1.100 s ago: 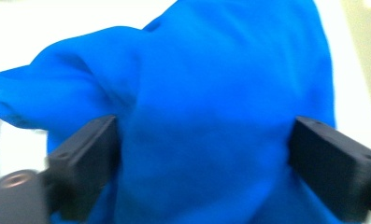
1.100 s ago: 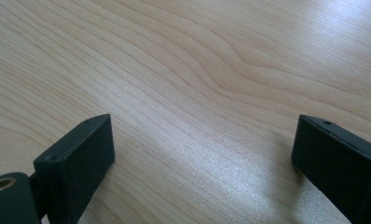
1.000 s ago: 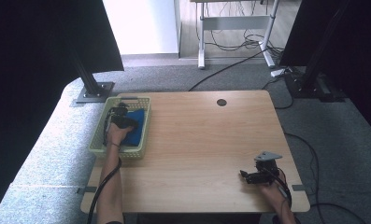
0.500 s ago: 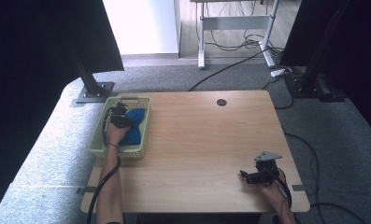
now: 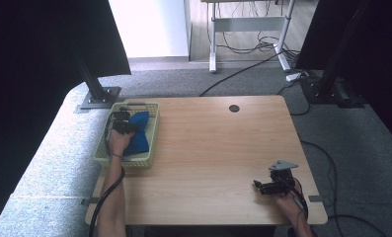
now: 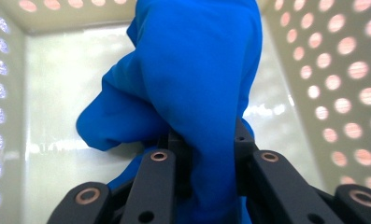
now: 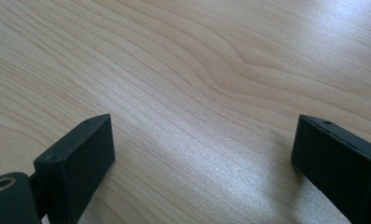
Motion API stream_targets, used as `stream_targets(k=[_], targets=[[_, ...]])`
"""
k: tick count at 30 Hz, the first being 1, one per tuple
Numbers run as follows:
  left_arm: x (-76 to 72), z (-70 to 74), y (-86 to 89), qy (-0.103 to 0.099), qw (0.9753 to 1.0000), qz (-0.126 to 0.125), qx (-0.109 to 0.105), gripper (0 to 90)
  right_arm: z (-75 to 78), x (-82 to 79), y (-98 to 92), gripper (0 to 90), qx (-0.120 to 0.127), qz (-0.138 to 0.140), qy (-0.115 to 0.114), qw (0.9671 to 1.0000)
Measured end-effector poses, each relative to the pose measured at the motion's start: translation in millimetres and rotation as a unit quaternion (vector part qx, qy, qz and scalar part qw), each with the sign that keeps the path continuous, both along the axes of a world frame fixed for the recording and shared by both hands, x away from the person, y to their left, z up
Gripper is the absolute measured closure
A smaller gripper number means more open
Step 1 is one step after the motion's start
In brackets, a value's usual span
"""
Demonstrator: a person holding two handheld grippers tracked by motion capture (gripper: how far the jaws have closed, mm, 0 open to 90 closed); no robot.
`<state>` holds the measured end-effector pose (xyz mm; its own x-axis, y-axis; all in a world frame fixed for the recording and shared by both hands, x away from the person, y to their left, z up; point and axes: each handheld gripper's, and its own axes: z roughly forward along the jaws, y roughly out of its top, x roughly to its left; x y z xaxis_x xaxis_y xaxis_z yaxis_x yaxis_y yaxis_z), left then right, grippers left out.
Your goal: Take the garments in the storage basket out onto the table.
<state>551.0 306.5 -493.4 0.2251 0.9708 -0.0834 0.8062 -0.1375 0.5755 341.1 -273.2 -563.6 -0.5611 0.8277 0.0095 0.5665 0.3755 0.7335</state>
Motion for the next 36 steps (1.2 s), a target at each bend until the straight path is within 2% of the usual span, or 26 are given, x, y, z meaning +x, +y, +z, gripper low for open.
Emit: stream_targets(k=[15, 24, 36], targets=[[-22.3, 29.1, 0.9, -0.051, 0.9985, -0.008, -0.017, 77.3, 0.0, 0.0, 0.0, 5.7, 0.000, 0.000, 0.000, 1.0000], [-34.3, 42.3, 1.8, -0.072, 0.9970, -0.012, -0.027, 77.3, 0.0, 0.0, 0.0, 5.7, 0.000, 0.000, 0.000, 1.0000], [-48.9, 59.8, -8.5, -0.100, 0.9942, -0.028, -0.030, 77.4, 0.0, 0.0, 0.0, 5.7, 0.000, 0.000, 0.000, 1.0000]])
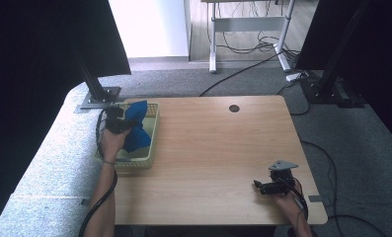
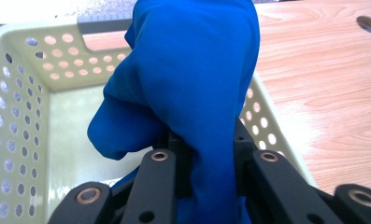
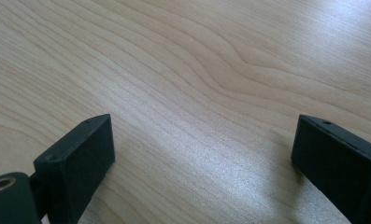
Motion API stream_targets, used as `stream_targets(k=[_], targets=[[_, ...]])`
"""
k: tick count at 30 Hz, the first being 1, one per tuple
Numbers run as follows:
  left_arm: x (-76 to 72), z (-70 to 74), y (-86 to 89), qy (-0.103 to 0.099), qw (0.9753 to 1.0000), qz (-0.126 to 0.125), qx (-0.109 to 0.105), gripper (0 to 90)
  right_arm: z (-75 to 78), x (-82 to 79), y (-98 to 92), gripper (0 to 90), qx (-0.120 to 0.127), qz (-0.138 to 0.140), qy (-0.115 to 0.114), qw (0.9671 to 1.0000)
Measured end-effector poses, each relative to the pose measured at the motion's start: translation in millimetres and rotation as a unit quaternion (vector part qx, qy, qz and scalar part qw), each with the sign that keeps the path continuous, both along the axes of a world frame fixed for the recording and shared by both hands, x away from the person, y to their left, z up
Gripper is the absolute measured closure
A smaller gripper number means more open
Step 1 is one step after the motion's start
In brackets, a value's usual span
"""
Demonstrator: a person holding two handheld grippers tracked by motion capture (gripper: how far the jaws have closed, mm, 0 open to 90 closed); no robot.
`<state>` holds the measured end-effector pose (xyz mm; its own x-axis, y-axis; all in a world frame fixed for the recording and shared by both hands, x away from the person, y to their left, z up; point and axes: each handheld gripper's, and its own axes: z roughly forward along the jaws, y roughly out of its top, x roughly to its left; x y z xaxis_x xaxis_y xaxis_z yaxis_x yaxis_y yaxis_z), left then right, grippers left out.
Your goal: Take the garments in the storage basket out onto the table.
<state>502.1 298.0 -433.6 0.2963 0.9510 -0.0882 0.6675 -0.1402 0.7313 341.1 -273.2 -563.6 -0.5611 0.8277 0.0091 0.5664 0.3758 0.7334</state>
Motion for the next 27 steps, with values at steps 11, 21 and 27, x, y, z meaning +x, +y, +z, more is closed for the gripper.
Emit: stream_targets(k=[11, 21, 27], targets=[[-12.7, 19.8, -11.0, -0.024, 0.9996, -0.016, -0.005, 77.4, 0.0, 0.0, 0.0, 5.7, 0.000, 0.000, 0.000, 1.0000], [-22.9, 34.6, -27.8, -0.041, 0.9982, -0.041, -0.012, 77.3, 0.0, 0.0, 0.0, 5.7, 0.000, 0.000, 0.000, 1.0000], [-26.7, 39.1, -40.0, -0.047, 0.9971, -0.057, -0.018, 77.3, 0.0, 0.0, 0.0, 5.7, 0.000, 0.000, 0.000, 1.0000]])
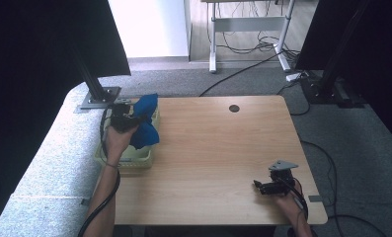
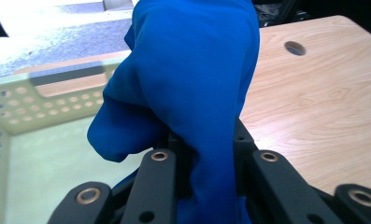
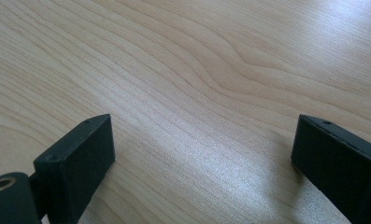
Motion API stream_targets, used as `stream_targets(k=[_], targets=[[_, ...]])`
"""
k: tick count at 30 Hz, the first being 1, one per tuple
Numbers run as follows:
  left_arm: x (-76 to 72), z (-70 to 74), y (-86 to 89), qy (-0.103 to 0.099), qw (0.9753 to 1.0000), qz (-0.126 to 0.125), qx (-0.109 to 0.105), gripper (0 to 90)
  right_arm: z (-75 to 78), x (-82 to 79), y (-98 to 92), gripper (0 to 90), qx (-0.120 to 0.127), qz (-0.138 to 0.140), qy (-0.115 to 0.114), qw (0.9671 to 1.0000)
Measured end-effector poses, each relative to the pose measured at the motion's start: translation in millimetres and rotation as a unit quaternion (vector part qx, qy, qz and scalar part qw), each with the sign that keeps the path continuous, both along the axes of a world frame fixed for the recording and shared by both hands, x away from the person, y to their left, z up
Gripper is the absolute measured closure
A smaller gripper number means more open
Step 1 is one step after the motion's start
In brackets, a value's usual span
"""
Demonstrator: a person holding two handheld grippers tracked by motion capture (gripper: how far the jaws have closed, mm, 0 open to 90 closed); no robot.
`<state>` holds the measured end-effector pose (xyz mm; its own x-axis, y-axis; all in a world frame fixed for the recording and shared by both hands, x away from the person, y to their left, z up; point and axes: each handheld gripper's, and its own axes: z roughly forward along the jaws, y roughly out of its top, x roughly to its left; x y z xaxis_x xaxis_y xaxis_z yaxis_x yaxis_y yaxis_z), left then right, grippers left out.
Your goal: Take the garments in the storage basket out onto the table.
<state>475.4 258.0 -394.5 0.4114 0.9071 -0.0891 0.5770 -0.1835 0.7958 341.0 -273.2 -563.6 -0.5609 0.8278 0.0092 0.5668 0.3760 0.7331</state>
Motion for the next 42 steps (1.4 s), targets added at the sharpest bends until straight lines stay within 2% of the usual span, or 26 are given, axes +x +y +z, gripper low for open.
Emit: stream_targets(k=[20, 42], targets=[[-3.0, 3.8, -53.5, -0.015, 0.9983, -0.055, -0.011, 77.3, 0.0, 0.0, 0.0, 5.7, 0.000, 0.000, 0.000, 1.0000], [-2.6, -9.6, -109.7, -0.012, 0.9940, -0.107, -0.021, 77.3, 0.0, -0.2, 0.0, 5.7, 0.000, 0.003, 0.000, 1.0000]])
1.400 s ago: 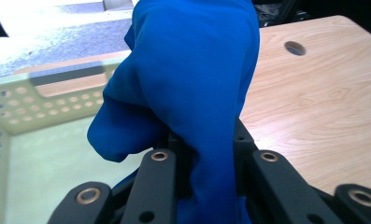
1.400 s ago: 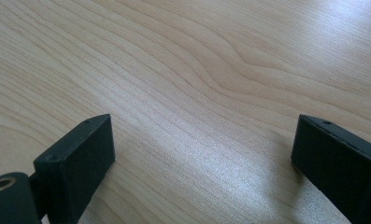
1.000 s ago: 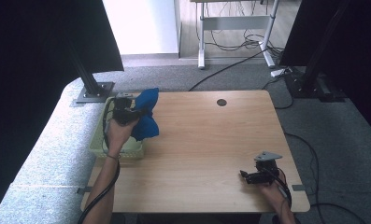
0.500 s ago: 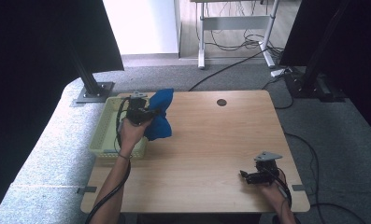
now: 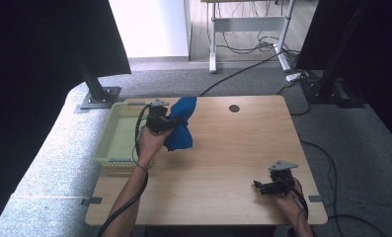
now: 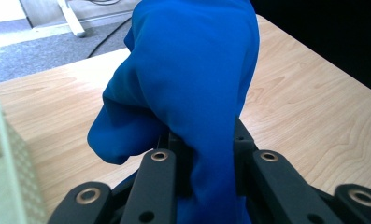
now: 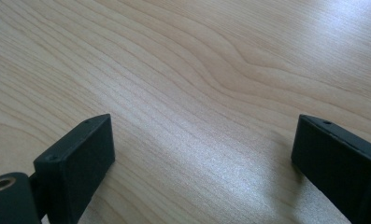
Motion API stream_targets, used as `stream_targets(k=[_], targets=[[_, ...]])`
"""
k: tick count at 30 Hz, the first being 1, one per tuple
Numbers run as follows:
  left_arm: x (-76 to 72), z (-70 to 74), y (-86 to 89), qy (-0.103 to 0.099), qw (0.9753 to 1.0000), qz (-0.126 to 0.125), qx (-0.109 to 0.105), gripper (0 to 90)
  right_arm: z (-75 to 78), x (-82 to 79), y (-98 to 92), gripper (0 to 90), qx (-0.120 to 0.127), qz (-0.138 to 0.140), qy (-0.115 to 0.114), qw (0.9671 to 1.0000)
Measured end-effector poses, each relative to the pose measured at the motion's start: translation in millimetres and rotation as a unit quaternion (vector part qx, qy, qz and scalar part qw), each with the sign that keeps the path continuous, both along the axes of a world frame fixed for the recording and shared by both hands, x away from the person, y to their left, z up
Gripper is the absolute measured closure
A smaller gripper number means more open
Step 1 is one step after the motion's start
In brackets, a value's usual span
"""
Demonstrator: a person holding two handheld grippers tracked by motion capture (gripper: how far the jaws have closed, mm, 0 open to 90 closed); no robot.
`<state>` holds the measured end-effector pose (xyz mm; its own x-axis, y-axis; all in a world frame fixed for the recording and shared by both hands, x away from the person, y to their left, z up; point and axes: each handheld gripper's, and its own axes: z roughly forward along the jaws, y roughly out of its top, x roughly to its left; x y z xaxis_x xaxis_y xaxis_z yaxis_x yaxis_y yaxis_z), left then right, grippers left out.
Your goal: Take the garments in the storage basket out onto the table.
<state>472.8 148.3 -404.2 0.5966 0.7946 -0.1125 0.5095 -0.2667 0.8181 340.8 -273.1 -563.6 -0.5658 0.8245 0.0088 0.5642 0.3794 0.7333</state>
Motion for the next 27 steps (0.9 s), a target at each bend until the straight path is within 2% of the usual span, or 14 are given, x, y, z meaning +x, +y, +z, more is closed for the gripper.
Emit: stream_targets(k=[27], targets=[[2.6, -27.0, -60.0, 0.024, 0.9982, -0.055, 0.006, 77.3, 0.0, -0.1, 0.1, 5.7, 0.001, 0.001, 0.000, 1.0000]])
